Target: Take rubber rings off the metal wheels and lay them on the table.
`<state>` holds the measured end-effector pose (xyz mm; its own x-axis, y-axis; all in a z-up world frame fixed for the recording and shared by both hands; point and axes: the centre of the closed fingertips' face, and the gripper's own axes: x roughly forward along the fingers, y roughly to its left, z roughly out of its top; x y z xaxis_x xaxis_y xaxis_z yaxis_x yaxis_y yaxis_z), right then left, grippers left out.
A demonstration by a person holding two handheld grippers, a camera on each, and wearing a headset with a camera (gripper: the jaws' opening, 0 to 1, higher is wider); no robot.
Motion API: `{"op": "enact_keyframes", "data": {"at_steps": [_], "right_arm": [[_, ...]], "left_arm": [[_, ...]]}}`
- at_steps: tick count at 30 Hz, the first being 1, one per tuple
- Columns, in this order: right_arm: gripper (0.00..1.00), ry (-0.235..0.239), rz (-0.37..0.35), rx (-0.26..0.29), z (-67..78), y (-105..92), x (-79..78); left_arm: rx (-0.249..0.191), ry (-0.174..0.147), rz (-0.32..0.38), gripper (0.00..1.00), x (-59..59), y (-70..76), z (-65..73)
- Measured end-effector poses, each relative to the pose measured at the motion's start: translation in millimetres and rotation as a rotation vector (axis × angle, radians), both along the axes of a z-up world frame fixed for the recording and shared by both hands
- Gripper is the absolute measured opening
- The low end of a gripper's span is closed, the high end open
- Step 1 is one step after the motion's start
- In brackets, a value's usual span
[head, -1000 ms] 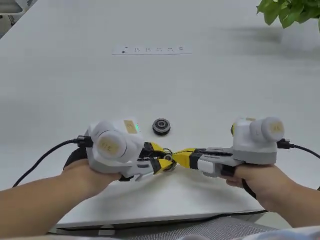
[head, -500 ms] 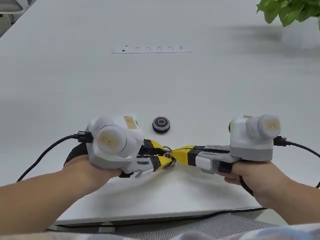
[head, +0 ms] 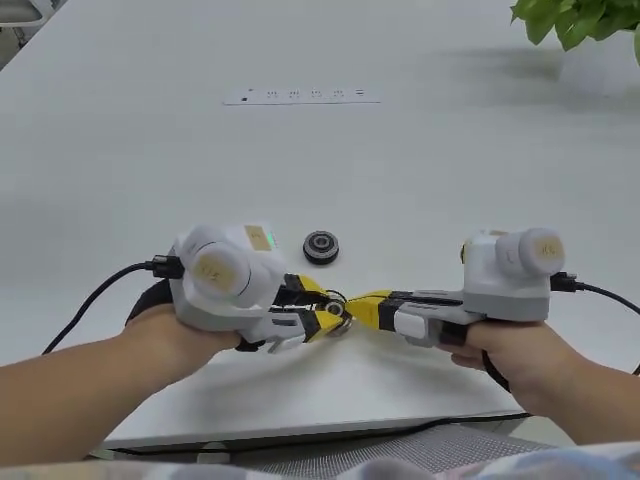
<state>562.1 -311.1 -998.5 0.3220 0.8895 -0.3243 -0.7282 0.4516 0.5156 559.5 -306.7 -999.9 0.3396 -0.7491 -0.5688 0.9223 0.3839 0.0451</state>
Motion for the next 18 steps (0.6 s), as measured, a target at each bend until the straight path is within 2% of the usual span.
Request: {"op": "enact_keyframes", "data": {"at_steps": [8,13,18], "right_arm": [[0.0,-0.003,-0.002,0.006,1.7,-0.6,1.3],[0.0,-0.002,-0.004,0.009,2.7,-1.9,1.2],[0.0,0.001,-0.003,0.016,5.2,-2.3,0.4]], "left_arm": [[-0.007,0.004,-0.015,0.24,-4.4,2.9,6.7],[-0.029,0.012,-0.013,0.28,-7.3,4.4,14.6],[-0.03,0.009,-0.015,0.31,-9.7,10.1,19.6]]}}
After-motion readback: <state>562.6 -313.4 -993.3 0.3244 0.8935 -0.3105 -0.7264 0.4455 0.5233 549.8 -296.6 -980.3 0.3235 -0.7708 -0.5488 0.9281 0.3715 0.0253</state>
